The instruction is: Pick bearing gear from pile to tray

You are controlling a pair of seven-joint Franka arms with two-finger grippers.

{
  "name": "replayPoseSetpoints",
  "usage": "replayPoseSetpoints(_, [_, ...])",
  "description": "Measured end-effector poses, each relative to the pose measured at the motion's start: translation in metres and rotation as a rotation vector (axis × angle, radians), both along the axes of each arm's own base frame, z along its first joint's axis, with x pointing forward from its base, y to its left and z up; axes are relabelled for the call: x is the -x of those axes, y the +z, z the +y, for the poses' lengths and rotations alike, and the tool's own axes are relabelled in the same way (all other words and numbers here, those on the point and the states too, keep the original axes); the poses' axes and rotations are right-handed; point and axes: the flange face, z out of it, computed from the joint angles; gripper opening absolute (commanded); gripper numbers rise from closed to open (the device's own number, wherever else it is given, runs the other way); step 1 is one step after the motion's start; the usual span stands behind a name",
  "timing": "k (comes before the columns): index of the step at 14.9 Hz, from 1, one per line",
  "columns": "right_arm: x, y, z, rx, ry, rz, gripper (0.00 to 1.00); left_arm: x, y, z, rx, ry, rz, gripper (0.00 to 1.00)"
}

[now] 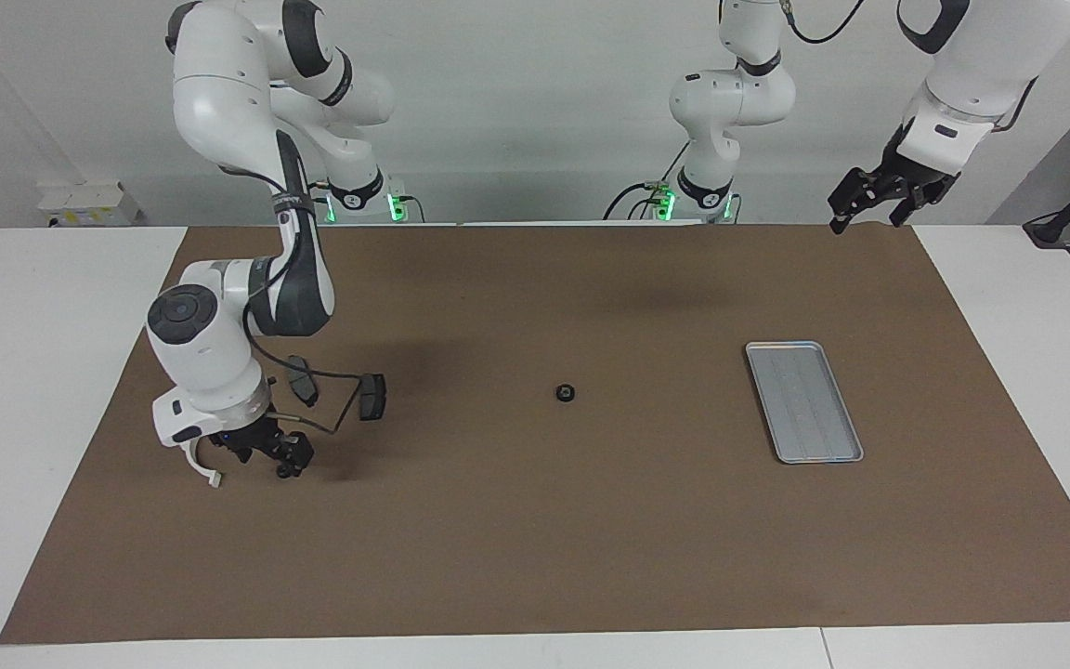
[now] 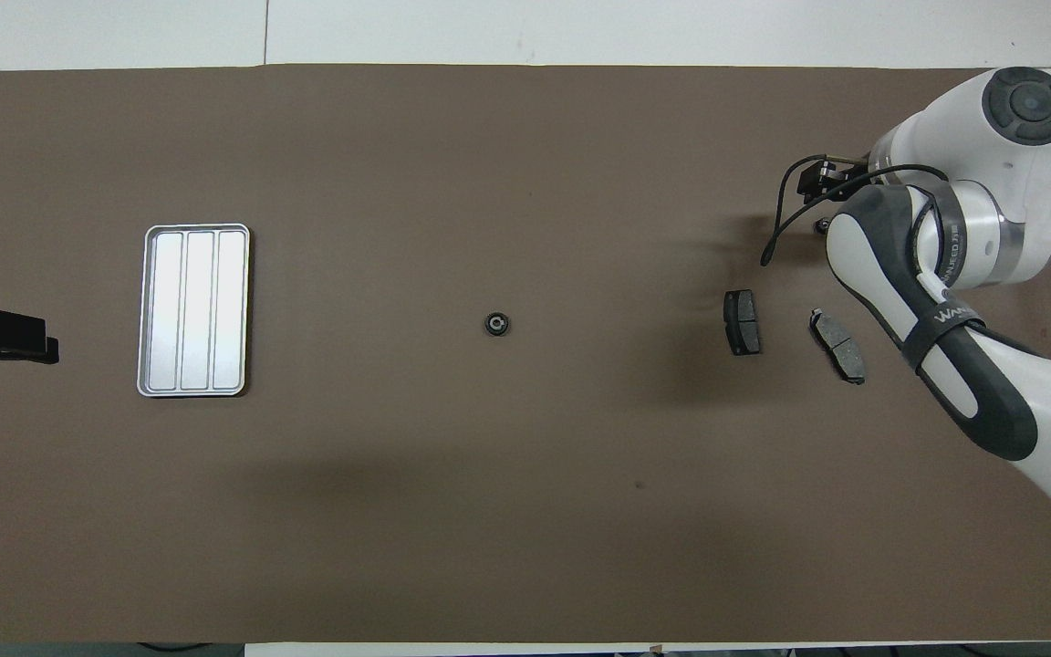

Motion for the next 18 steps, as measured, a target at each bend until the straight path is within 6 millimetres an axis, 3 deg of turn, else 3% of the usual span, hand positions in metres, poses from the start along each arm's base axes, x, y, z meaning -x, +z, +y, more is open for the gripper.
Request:
replayPoseSetpoints(12, [0.000, -0.030, 0.002, -0.054, -0.033, 0.039, 0.82, 0.000, 0.000, 0.000, 0.000, -0.001, 0.001, 1.00])
replayPoseSetpoints(18, [0.000, -0.034, 0.002, -0.054, -0.033, 0.043, 0.77, 0.000, 0.000, -0.004, -0.001, -0.009, 0.003, 1.00])
